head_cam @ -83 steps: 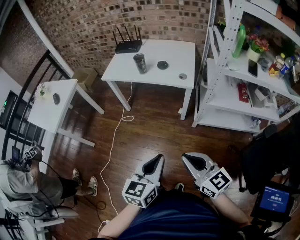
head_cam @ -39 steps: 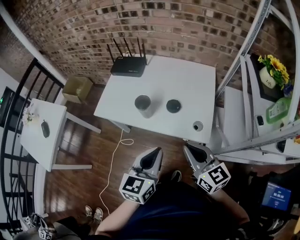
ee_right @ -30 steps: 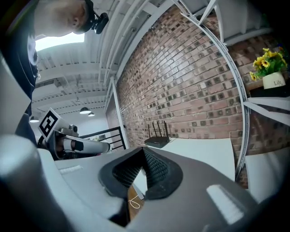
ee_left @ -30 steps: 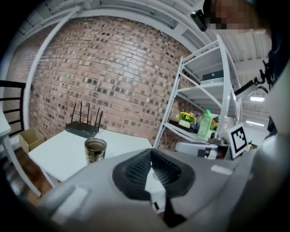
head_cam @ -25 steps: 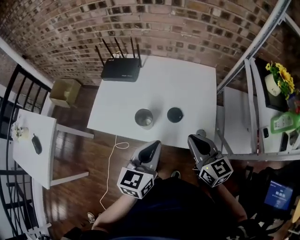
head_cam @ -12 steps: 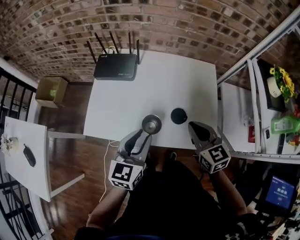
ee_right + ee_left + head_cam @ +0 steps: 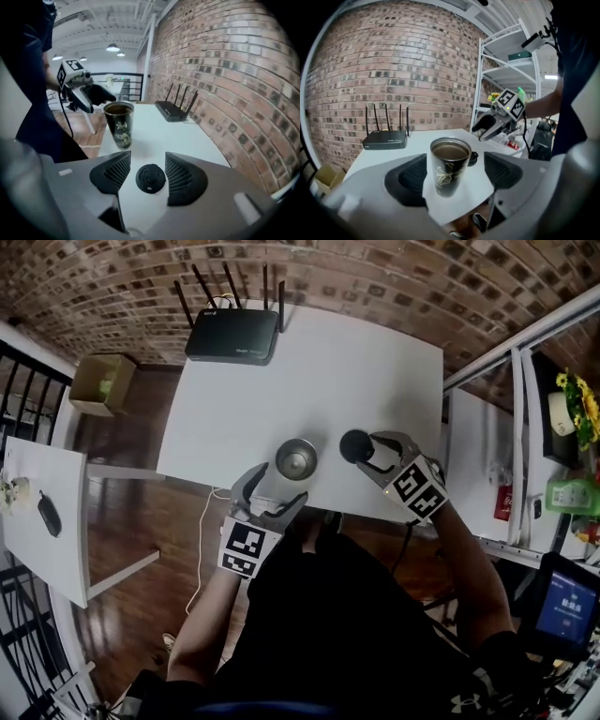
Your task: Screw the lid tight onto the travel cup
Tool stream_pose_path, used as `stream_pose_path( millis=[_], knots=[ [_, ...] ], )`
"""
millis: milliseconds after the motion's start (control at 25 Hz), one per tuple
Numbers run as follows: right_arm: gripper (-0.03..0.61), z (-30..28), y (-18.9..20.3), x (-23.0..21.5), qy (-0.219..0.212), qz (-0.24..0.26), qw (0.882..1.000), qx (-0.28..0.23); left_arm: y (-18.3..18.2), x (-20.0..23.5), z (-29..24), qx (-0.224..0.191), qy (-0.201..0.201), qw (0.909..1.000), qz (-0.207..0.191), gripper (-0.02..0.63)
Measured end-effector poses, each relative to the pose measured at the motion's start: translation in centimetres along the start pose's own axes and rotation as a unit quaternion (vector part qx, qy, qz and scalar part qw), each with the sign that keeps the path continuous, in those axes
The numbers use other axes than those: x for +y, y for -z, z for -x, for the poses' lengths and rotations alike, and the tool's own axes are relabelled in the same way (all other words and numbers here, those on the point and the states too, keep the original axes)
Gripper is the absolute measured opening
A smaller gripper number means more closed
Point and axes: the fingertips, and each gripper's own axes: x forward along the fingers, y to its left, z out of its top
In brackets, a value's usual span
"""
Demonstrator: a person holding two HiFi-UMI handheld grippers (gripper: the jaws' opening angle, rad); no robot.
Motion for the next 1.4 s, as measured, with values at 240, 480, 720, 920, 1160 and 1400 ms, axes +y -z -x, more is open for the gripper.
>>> stream_pose_path(
  millis=[240,480,720,920,1160,1400],
  knots=[
    [0.302,-5.2,4.4,-0.3,-0.081,0.026,0.987,0.135,2.4,0.4,-1.5,0.037,-0.034,0.9986,0.018,0.383],
    [0.316,-9.1,7.1,-0.2,-0.090,-0.001,0.976,0.197,2.6,0.1,-1.5,0.036,-0.049,0.9976,0.033,0.383],
    [0.314,-10.3,7.2,-0.6,-0.080,0.039,0.970,0.225,2.6,0.6,-0.9,0.025,-0.053,0.9972,0.048,0.382],
    [0.316,-10.6,6.9,-0.9,-0.076,0.047,0.970,0.228,2.4,1.0,-0.1,0.017,-0.056,0.9966,0.058,0.382],
    [0.324,-10.9,6.8,-1.6,-0.076,0.034,0.968,0.236,2.0,1.4,0.1,0.013,-0.055,0.9965,0.062,0.380],
    [0.333,-11.2,7.9,-2.4,-0.075,0.028,0.969,0.234,1.7,1.1,0.1,0.010,-0.050,0.9968,0.062,0.379]
  ],
)
